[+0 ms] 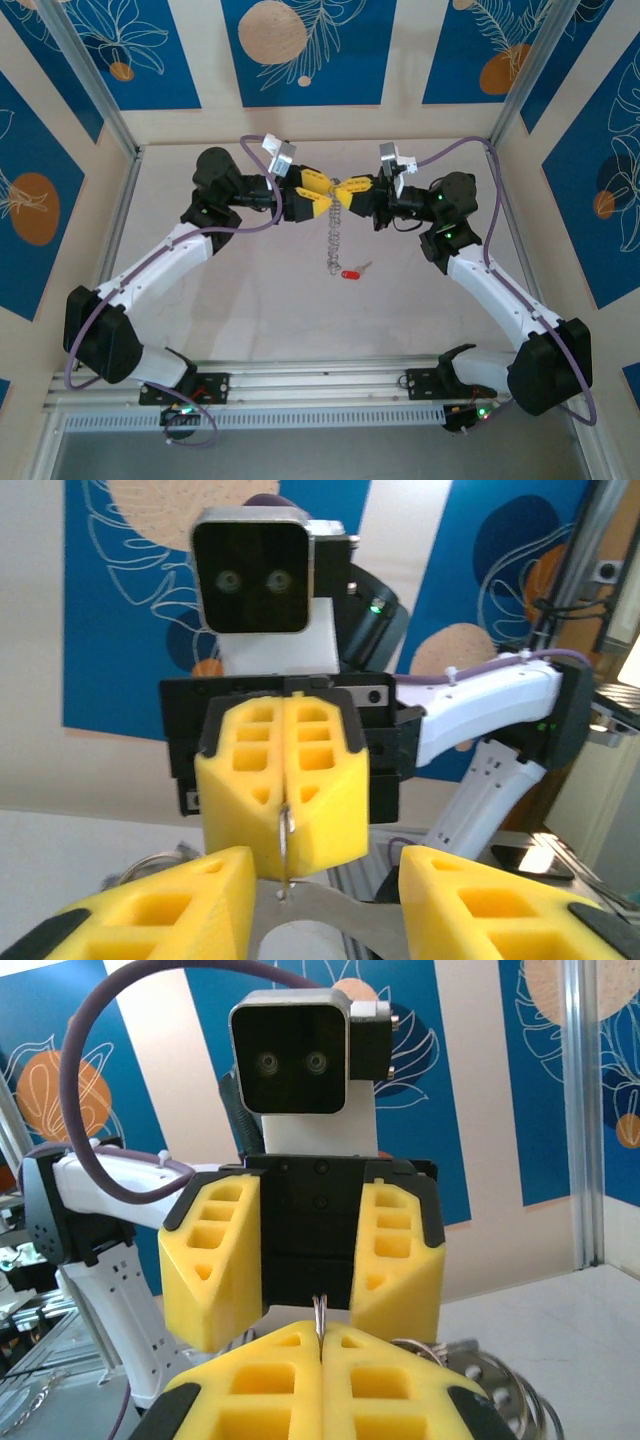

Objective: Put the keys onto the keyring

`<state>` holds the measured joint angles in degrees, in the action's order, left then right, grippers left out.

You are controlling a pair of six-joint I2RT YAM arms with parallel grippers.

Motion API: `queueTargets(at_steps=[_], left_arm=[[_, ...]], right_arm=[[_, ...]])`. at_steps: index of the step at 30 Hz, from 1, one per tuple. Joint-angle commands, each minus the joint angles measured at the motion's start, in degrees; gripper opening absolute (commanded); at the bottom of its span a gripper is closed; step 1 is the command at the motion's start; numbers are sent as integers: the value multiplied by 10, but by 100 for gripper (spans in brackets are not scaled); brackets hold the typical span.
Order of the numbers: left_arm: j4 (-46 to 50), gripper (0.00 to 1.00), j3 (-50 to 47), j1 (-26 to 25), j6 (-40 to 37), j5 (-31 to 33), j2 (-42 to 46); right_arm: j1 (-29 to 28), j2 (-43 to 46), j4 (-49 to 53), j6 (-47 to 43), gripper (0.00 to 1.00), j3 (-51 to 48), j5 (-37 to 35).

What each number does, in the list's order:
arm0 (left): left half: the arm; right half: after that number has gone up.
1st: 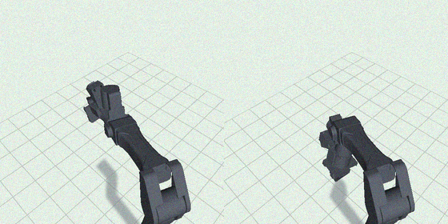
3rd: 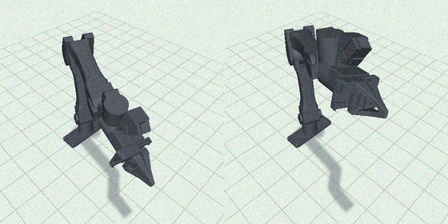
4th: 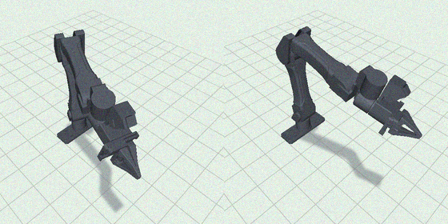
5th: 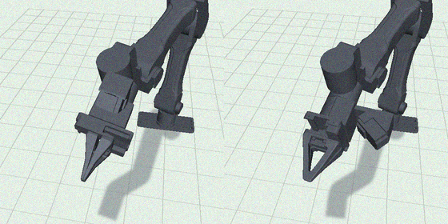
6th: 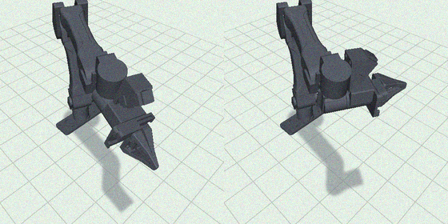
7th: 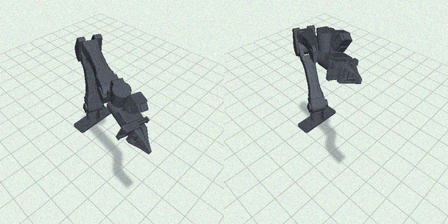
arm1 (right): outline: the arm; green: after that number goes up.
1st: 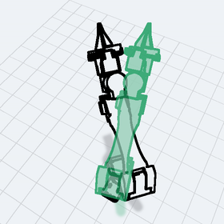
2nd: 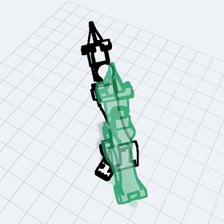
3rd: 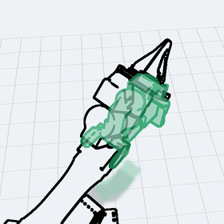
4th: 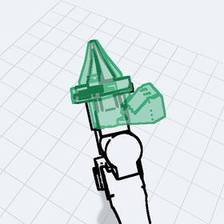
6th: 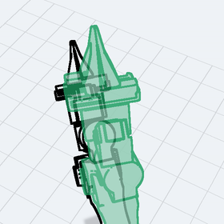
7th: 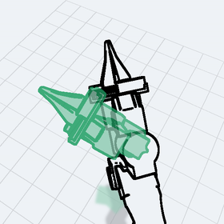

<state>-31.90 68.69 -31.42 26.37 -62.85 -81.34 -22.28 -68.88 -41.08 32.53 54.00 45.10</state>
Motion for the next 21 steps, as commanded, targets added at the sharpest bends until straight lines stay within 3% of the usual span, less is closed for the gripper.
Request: queueTargets(at_steps=[1, 10, 21], left_arm=[[7, 47, -21, -4, -32, 85, 32], [-84, 43, -58, -3, 44, 158, 44], [-238, 35, -88, -4, 170, 152, 16]], right_arm=[[1, 3, -31, 9, 0, 4, -31], [2, 2, -65, 53, 0, -16, -77], [9, -11, -140, 149, 0, -48, -116]])
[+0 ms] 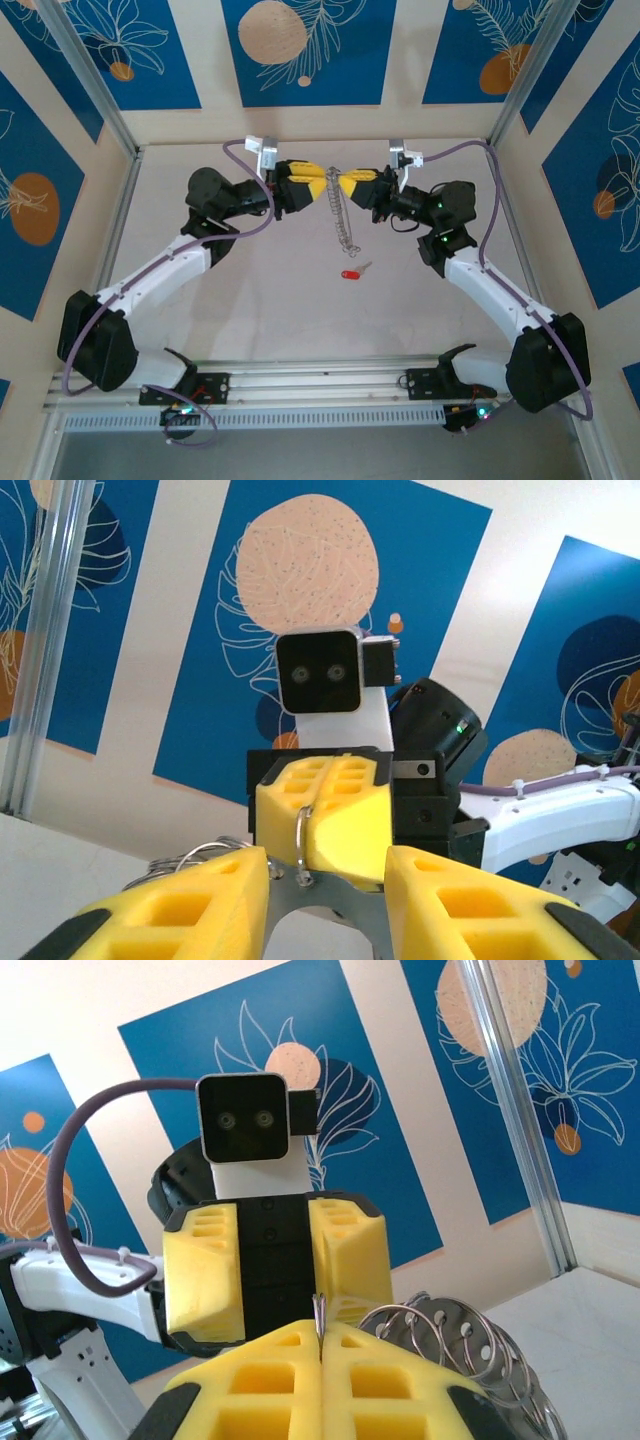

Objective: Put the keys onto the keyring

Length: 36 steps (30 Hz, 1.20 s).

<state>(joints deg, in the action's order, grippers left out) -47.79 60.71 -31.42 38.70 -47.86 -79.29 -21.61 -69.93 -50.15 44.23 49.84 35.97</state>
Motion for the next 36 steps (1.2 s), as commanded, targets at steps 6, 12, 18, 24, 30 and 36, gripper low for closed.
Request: queueTargets(at_steps=[6, 12, 18, 24, 30, 36], left_arm=[[-110, 32, -5, -6, 85, -22, -17], [-114, 37, -6, -6, 94, -11, -32], [-115, 33, 0, -6, 93, -10, -45], [-121, 28, 3, -8, 98, -16, -52], [-124, 28, 6, -11, 98, -18, -57], [-123, 28, 16, -16, 100, -23, -65]], right_arm=[[2, 2, -61, 43, 0, -22, -34], [1, 3, -68, 50, 0, -24, -34], [-4, 3, -68, 49, 0, -22, -33], [-6, -2, -68, 47, 0, -19, -32], [-8, -2, -68, 46, 0, -17, -31], [-12, -5, -68, 43, 0, -14, -28]])
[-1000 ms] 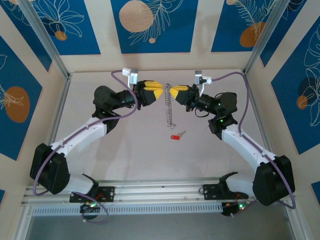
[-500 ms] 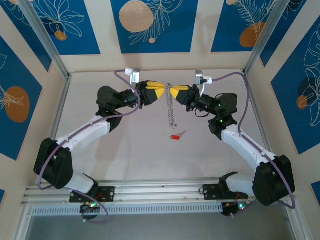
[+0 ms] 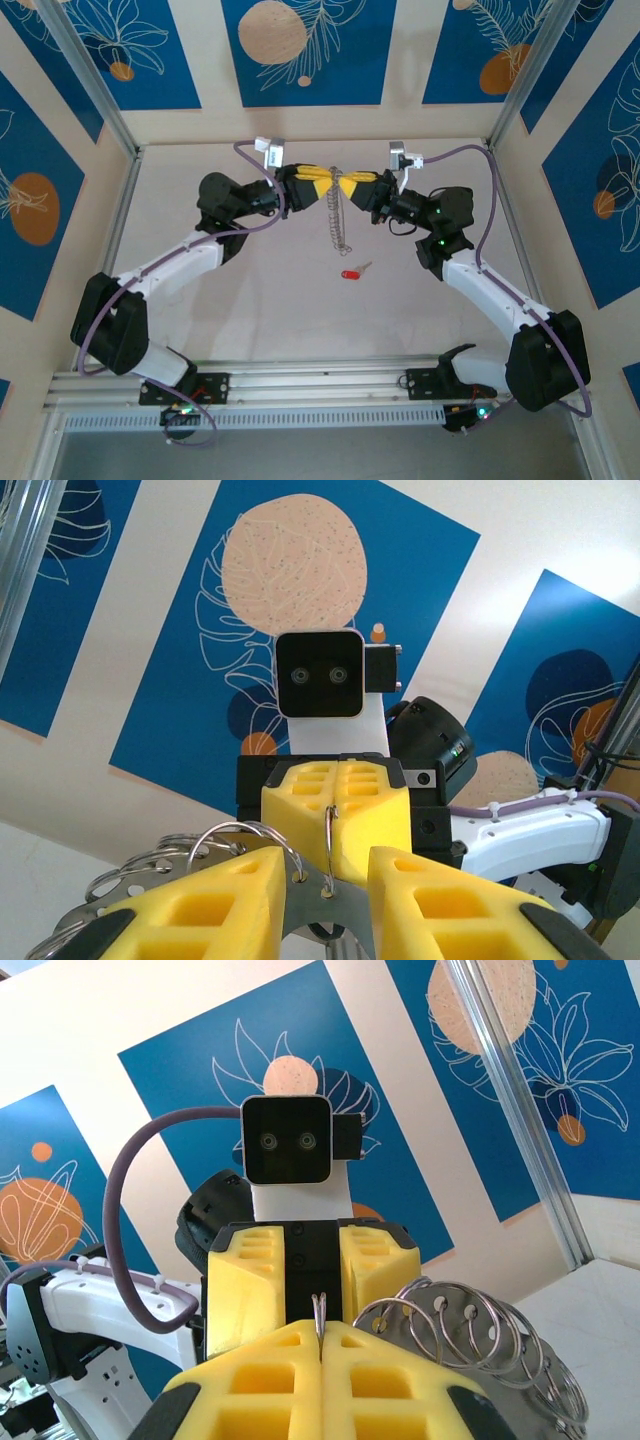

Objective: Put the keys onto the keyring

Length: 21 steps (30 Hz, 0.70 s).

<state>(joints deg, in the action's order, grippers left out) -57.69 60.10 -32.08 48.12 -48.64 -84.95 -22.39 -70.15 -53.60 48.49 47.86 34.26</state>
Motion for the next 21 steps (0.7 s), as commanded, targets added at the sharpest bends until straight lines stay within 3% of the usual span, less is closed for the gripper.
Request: queueTargets(at_steps=[1, 17, 21], left_arm=[[-23, 28, 24, -9, 6, -16, -10], [-23, 24, 33, -21, 4, -35, -19], [-21, 15, 38, -23, 3, -42, -23]], right_arm=[[-5, -3, -33, 0, 0, 6, -11], [-11, -2, -22, -6, 0, 11, -7], [-12, -2, -20, -8, 0, 11, -7]])
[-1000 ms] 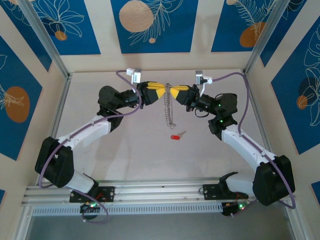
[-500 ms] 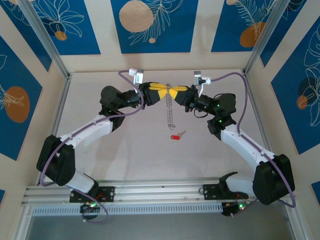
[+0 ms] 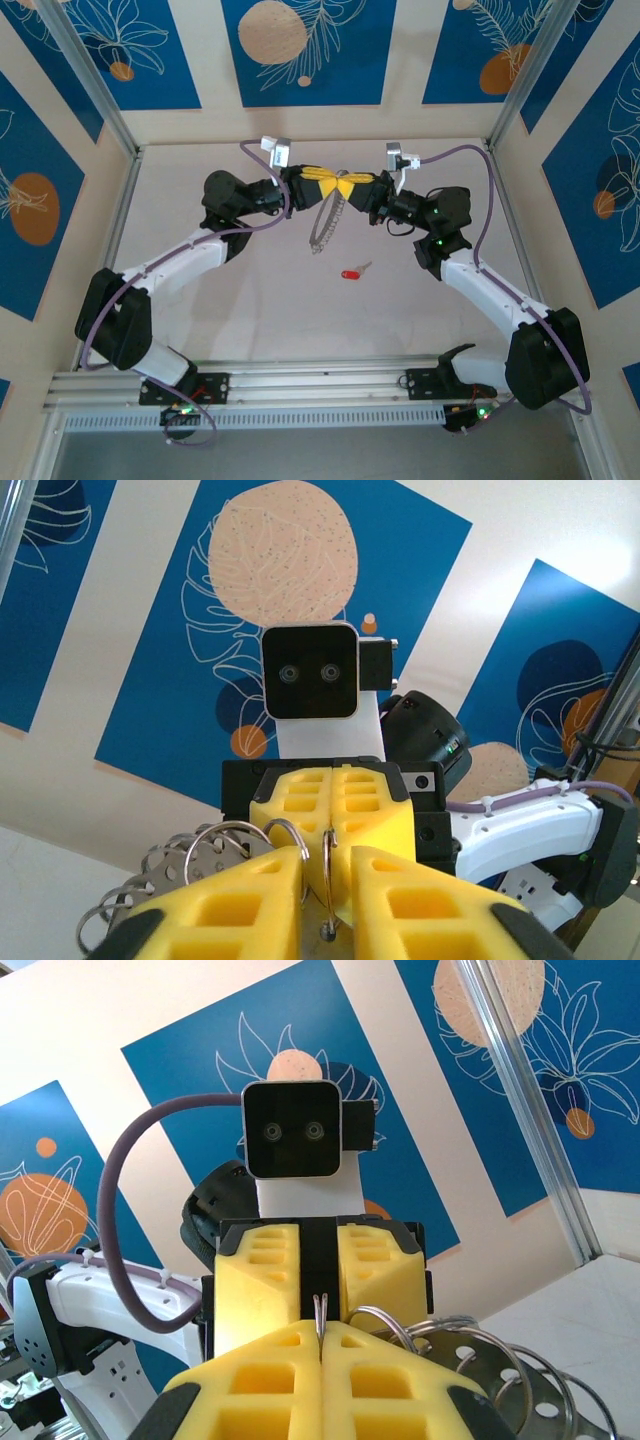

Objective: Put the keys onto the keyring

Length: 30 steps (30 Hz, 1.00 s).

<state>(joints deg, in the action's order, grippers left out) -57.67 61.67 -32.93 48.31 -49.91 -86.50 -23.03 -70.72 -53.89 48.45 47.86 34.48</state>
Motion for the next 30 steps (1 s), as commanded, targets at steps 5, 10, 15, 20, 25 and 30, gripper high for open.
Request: queueTargets(at_steps=[5, 10, 15, 20, 25, 30], left_arm=[[-17, 0, 30, -18, -2, -42, -12], [1, 0, 36, -24, -18, -55, -12], [38, 0, 27, -25, -65, -46, 6], [138, 0, 23, -25, -168, -20, 43], [232, 0, 13, -24, -299, 35, 92], [239, 0, -12, -27, -390, 86, 127]], right_arm=[[-6, 4, -12, -9, 0, 14, -4], [-7, 7, 0, -17, 0, 19, 1], [6, 27, 29, -23, 24, 19, -2], [55, 107, 101, -34, 40, -10, -9], [101, 196, 214, -58, 41, -40, -32], [126, 239, 252, -48, 41, -78, -40]])
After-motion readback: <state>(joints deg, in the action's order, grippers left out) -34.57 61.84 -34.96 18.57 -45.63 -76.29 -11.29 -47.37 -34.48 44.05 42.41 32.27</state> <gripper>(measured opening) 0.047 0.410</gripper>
